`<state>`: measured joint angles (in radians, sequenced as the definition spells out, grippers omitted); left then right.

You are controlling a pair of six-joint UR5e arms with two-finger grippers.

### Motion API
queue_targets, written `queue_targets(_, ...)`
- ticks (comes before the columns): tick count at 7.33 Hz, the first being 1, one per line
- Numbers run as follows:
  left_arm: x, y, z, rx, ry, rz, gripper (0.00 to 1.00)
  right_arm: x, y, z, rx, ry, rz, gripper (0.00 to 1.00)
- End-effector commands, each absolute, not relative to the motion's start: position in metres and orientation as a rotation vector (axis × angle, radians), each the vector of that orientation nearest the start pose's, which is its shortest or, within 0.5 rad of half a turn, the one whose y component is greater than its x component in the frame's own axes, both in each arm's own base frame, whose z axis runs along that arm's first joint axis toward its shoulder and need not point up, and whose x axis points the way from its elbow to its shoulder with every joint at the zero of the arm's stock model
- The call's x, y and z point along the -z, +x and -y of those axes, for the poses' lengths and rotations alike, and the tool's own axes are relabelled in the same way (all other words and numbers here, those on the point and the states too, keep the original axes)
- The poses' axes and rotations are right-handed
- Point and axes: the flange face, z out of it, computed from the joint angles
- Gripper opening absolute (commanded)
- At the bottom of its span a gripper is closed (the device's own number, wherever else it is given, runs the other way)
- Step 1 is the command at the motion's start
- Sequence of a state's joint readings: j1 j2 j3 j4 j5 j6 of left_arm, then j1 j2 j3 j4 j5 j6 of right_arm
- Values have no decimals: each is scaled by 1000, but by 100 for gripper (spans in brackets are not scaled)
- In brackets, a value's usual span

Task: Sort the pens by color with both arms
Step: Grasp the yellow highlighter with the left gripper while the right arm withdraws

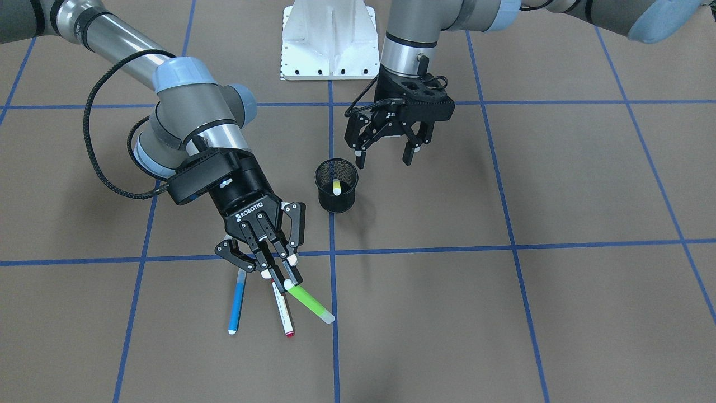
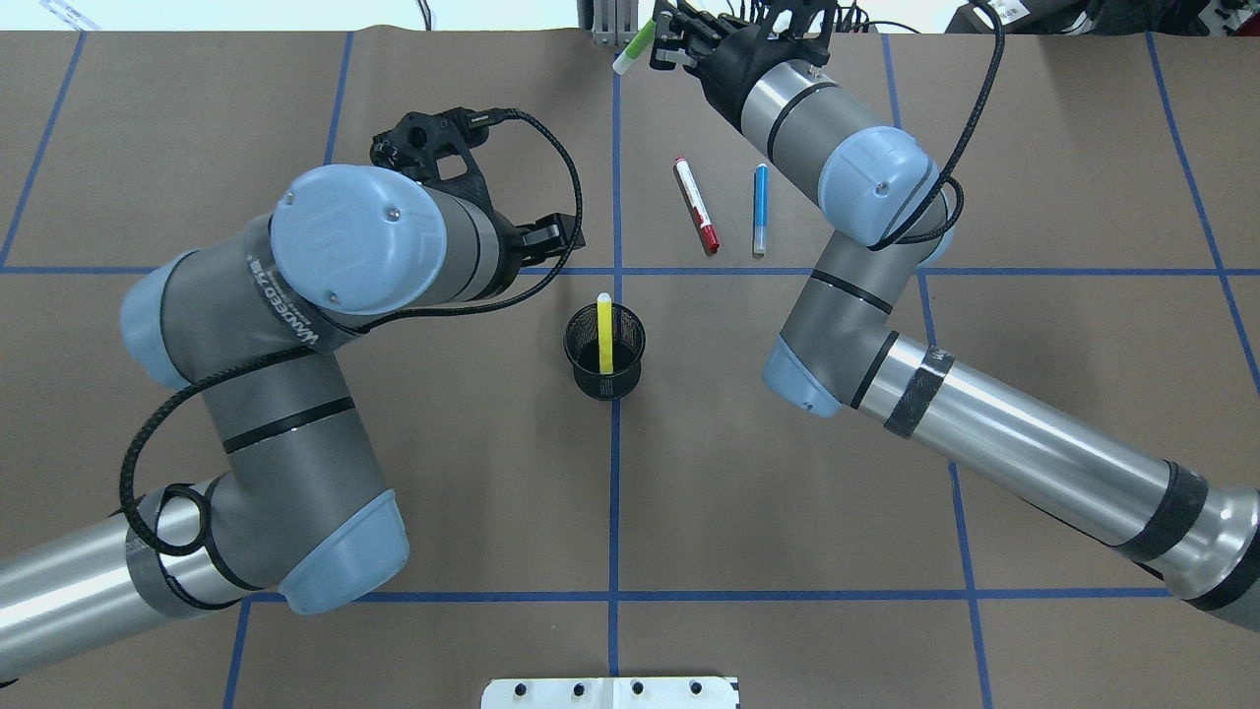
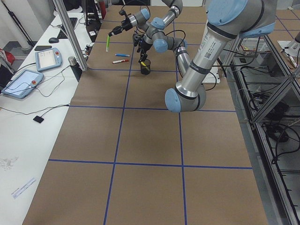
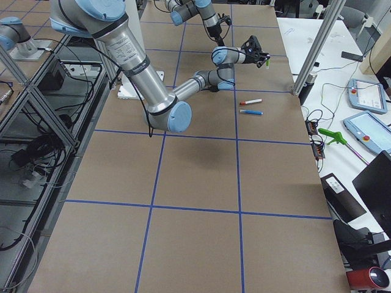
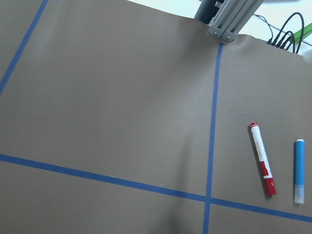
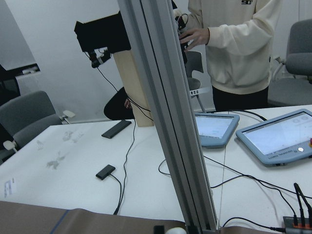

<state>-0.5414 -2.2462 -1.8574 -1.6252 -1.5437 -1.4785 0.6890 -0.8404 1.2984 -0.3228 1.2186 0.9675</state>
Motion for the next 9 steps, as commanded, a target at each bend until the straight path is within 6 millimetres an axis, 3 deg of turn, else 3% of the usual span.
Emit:
queue_targets(1,-133,499,442,420,339,-947,99,-215,-451,579,-362,1222,1180,13)
queue_targets(4,-138,544,437,432,379,-943,96,-225,-464,586,-351,1202,1155,14)
queue_targets(7,-133,559,443,461,364,-935,61,-227,-483,577,-329,1180,1161,17)
queue_targets(9,-132,568,451,476,395,-911,56,-221,-490,577,-316,1169,1174,23)
